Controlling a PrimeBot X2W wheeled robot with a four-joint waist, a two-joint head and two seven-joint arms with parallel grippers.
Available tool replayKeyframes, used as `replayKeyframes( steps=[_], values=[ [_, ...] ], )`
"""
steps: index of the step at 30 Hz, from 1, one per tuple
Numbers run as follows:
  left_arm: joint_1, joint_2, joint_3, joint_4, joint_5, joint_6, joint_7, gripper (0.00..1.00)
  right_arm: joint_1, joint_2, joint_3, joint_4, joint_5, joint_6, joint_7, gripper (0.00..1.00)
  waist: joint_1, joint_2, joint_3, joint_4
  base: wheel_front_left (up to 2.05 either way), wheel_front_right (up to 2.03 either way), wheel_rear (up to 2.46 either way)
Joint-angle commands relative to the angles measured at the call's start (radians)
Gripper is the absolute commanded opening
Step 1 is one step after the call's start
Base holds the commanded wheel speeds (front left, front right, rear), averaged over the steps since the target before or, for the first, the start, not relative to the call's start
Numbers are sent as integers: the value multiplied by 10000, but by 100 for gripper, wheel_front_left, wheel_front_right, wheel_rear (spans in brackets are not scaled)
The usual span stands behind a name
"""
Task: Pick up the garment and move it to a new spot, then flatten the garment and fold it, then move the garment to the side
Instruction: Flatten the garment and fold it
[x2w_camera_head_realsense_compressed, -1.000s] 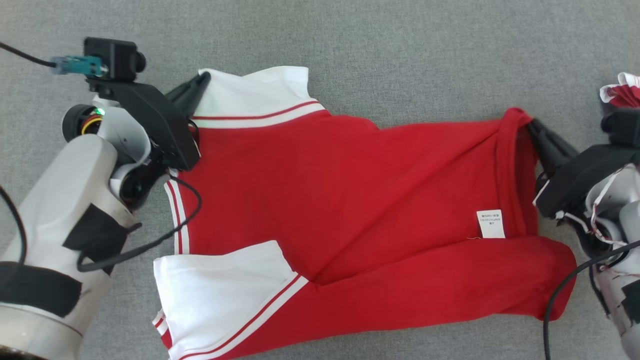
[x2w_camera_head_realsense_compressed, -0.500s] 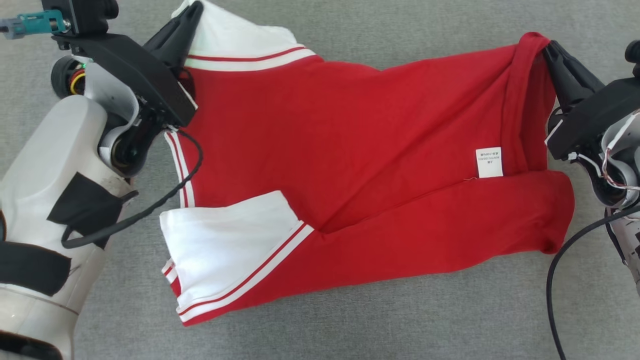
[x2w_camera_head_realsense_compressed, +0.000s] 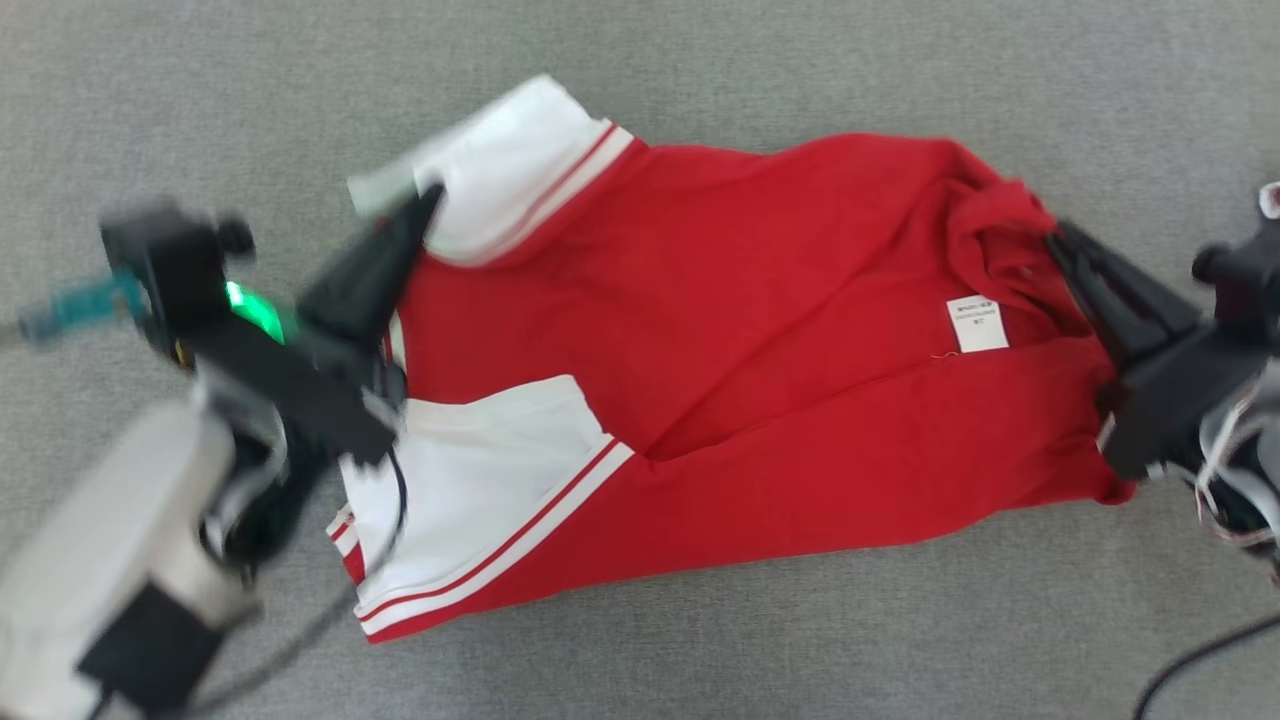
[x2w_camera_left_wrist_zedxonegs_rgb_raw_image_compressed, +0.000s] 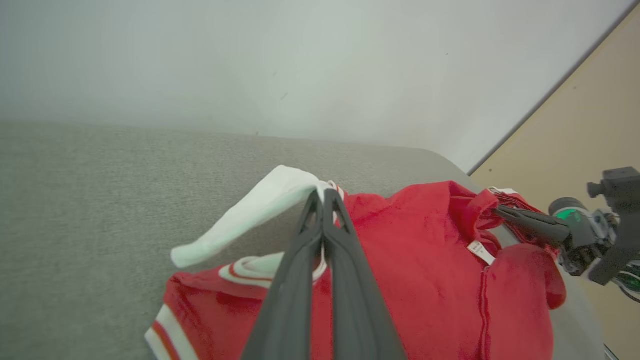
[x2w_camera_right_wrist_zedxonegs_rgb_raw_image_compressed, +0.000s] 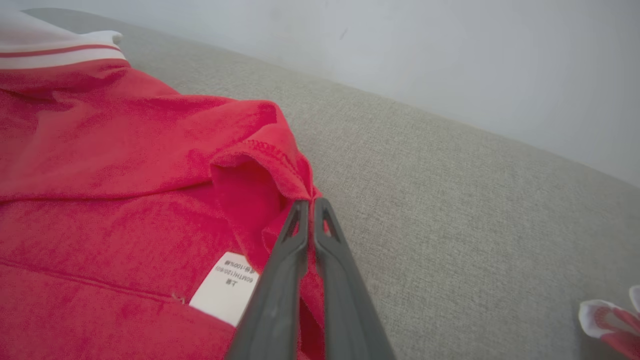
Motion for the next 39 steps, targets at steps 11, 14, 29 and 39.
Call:
replayKeyframes(
  steps=[11,14,29,39],
  values=[
    [3137,1331,-16,-3270,521,936,-1118,0,1179,-546,-403,490,-522,-12,-581,0,0,0,-21,351,0,0,0],
    [3714,1527,-19,-3830,583,1167,-1299,0,1487,-405,-793,533,-621,-12,-585,0,0,0,-45,362,0,0,0],
    [5698,1140,202,-3730,-313,1369,-1771,0,3130,583,-2606,316,-1294,-10,-261,0,0,0,-138,427,0,0,0],
    [5682,-39,1212,-2494,127,2039,-1914,100,4609,1772,-4289,-165,-1251,-7,-424,100,0,0,-435,492,0,0,0]
  ],
)
